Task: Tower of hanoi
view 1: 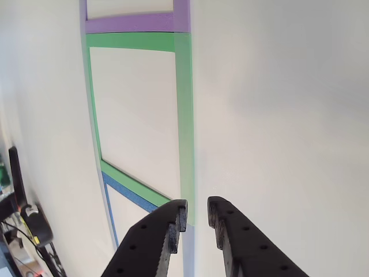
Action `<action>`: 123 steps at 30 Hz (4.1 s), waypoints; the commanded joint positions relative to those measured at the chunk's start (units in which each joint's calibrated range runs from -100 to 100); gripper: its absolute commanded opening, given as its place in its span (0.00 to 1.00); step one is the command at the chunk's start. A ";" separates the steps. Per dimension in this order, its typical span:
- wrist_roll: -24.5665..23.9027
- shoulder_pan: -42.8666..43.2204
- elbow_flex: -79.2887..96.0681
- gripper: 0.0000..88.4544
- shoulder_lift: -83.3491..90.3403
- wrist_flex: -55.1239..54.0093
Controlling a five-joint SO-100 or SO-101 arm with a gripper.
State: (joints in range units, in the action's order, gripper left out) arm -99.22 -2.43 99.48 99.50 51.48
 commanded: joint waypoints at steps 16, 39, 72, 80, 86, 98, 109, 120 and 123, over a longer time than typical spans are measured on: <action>-0.78 -0.58 0.52 0.00 0.42 -0.29; -0.78 -0.58 0.52 0.00 0.42 -0.29; -0.78 -0.58 0.52 0.00 0.42 -0.21; 18.70 2.01 -4.66 0.00 -3.98 -0.86; 35.98 2.24 -23.93 0.00 -17.85 0.44; 65.39 -5.84 -55.64 0.00 -39.00 2.62; 81.39 -9.35 -90.99 0.00 -51.82 29.25; 118.52 -15.45 -100.89 0.00 -49.02 40.02; 135.43 -17.13 -100.89 0.00 -49.02 39.21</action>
State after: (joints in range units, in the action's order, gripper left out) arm 19.18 -17.49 0.73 49.54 91.14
